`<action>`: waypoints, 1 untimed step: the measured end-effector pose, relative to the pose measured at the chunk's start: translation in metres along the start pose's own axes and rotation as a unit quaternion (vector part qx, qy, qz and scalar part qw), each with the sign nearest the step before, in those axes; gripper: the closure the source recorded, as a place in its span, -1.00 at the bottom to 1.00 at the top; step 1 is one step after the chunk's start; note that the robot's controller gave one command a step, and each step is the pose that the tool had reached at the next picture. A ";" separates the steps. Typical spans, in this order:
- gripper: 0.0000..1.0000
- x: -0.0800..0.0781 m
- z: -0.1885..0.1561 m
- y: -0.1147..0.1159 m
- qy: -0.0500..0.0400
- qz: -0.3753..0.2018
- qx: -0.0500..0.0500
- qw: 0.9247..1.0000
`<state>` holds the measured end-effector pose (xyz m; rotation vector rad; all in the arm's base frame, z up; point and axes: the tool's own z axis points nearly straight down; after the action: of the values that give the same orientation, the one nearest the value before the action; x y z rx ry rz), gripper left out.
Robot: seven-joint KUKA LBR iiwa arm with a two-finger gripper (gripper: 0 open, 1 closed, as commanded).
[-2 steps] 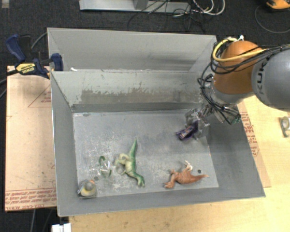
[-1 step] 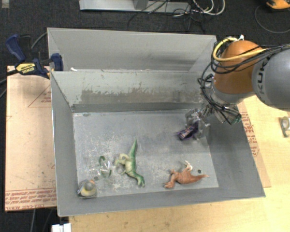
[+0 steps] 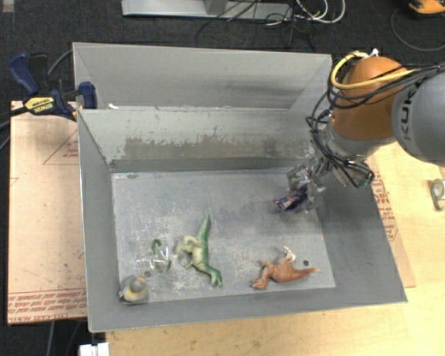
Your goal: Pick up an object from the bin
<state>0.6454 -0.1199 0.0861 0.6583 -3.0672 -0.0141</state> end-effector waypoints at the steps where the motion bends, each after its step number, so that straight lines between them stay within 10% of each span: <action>1: 1.00 -0.001 -0.018 -0.001 -0.002 0.000 0.002 1.000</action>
Offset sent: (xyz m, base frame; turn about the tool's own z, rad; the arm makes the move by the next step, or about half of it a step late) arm -0.0001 -0.0001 0.0186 0.0000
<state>0.6471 -0.1201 0.1043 0.6596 -3.0726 -0.0101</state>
